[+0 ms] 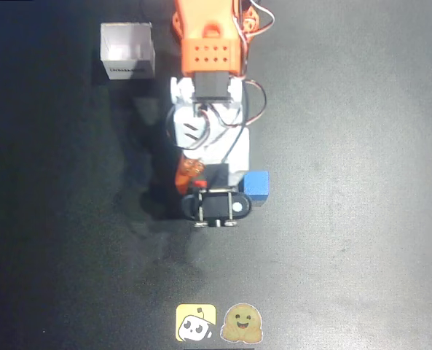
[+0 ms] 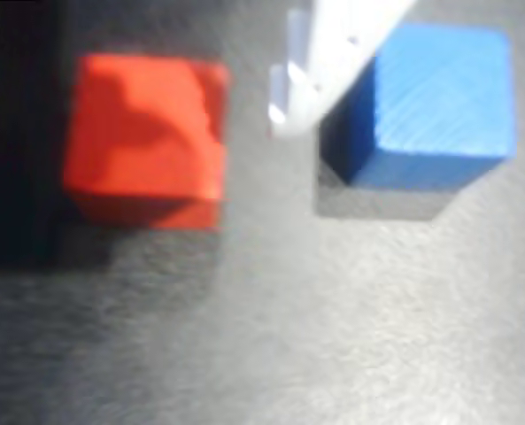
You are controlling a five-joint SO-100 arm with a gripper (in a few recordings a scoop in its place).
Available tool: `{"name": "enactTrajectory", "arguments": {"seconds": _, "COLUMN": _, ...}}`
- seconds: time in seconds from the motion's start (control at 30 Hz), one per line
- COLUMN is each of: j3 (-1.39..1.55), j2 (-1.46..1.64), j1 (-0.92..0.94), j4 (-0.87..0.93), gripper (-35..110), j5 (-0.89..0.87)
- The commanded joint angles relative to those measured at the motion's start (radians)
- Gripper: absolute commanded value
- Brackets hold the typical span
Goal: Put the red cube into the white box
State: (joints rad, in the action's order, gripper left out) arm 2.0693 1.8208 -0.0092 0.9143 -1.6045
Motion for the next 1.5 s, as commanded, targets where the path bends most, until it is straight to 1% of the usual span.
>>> {"name": "enactTrajectory", "arguments": {"seconds": 0.0, "j3": 0.031, "j2": -0.006, "j1": -0.008, "j4": -0.077, "gripper": 25, "j5": -0.017}}
{"name": "enactTrajectory", "arguments": {"seconds": 0.1, "j3": 0.097, "j2": -0.012, "j1": -0.017, "j4": -0.172, "gripper": 25, "j5": -0.038}}
{"name": "enactTrajectory", "arguments": {"seconds": 0.2, "j3": 0.132, "j2": -0.025, "j1": -0.014, "j4": -0.225, "gripper": 25, "j5": -0.034}}
{"name": "enactTrajectory", "arguments": {"seconds": 0.5, "j3": 0.132, "j2": -0.066, "j1": -0.009, "j4": -0.244, "gripper": 25, "j5": -0.031}}
{"name": "enactTrajectory", "arguments": {"seconds": 0.77, "j3": 0.132, "j2": -0.106, "j1": -0.008, "j4": -0.262, "gripper": 22, "j5": -0.025}}
{"name": "enactTrajectory", "arguments": {"seconds": 0.87, "j3": 0.132, "j2": -0.118, "j1": -0.008, "j4": -0.264, "gripper": 17, "j5": -0.025}}
{"name": "enactTrajectory", "arguments": {"seconds": 1.0, "j3": 0.132, "j2": -0.137, "j1": 0.000, "j4": -0.268, "gripper": 1, "j5": -0.025}}
{"name": "enactTrajectory", "arguments": {"seconds": 1.03, "j3": 0.132, "j2": -0.140, "j1": 0.002, "j4": -0.270, "gripper": 0, "j5": -0.025}}
{"name": "enactTrajectory", "arguments": {"seconds": 1.3, "j3": 0.127, "j2": -0.115, "j1": 0.046, "j4": -0.245, "gripper": 0, "j5": -0.017}}
{"name": "enactTrajectory", "arguments": {"seconds": 1.37, "j3": 0.118, "j2": -0.075, "j1": 0.066, "j4": -0.204, "gripper": 0, "j5": -0.017}}
{"name": "enactTrajectory", "arguments": {"seconds": 1.47, "j3": 0.072, "j2": -0.005, "j1": 0.115, "j4": -0.084, "gripper": 0, "j5": -0.014}}
